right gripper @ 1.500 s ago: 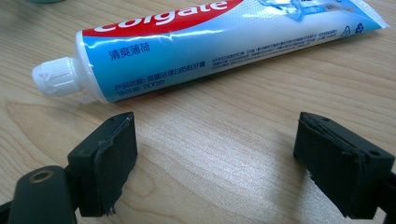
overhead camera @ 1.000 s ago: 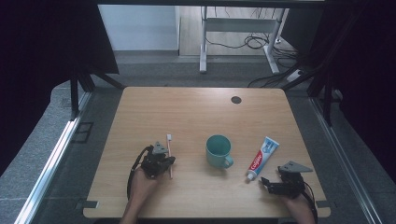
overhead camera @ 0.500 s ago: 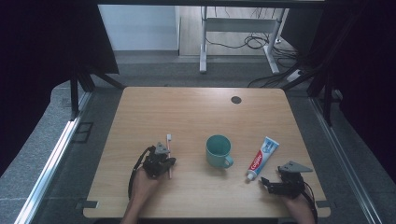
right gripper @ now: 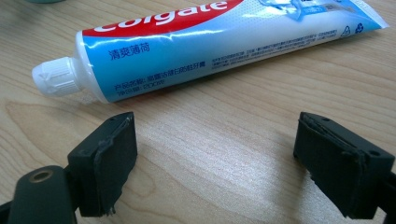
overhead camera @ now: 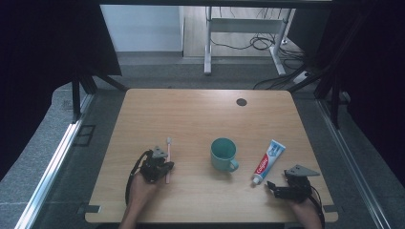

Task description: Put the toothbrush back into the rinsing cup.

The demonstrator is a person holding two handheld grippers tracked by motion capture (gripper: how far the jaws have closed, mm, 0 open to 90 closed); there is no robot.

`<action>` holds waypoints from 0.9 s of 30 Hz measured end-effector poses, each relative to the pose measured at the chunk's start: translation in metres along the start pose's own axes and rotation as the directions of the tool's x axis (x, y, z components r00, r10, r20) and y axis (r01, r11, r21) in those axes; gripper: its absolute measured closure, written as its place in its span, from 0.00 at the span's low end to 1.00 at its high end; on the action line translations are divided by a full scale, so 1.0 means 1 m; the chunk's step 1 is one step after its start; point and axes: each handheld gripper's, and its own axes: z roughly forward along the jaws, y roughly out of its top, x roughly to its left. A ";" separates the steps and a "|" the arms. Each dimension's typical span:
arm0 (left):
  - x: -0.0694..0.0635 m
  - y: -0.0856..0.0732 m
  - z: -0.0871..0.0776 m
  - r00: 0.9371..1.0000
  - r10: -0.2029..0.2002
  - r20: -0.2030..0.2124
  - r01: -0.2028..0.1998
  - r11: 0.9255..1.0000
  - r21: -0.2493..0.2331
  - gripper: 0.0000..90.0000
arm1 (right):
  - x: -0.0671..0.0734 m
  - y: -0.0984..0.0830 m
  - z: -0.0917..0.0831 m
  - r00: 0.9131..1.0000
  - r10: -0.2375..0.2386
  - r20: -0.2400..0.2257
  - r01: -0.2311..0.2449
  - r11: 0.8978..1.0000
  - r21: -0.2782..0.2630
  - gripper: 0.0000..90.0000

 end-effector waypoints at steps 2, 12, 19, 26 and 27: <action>0.001 -0.001 -0.001 1.000 -0.001 -0.003 0.001 1.000 0.002 0.99 | 0.000 0.000 0.000 1.000 0.000 0.000 0.000 1.000 0.000 0.15; 0.010 -0.008 -0.008 1.000 -0.023 -0.019 0.023 1.000 0.012 0.99 | 0.000 0.000 0.000 1.000 0.000 0.000 0.000 1.000 0.000 0.15; 0.016 -0.013 -0.015 0.999 -0.035 -0.033 0.035 0.999 0.016 0.99 | 0.000 0.000 0.000 1.000 0.000 0.000 0.000 1.000 0.000 0.15; 0.021 -0.016 -0.018 0.998 -0.048 -0.039 0.049 0.999 0.019 0.99 | 0.000 0.000 0.000 1.000 0.000 0.000 0.000 1.000 0.000 0.15; 0.021 -0.016 -0.018 0.998 -0.048 -0.039 0.049 0.999 0.019 0.99 | 0.000 0.000 0.000 1.000 0.000 0.000 0.000 1.000 0.000 0.15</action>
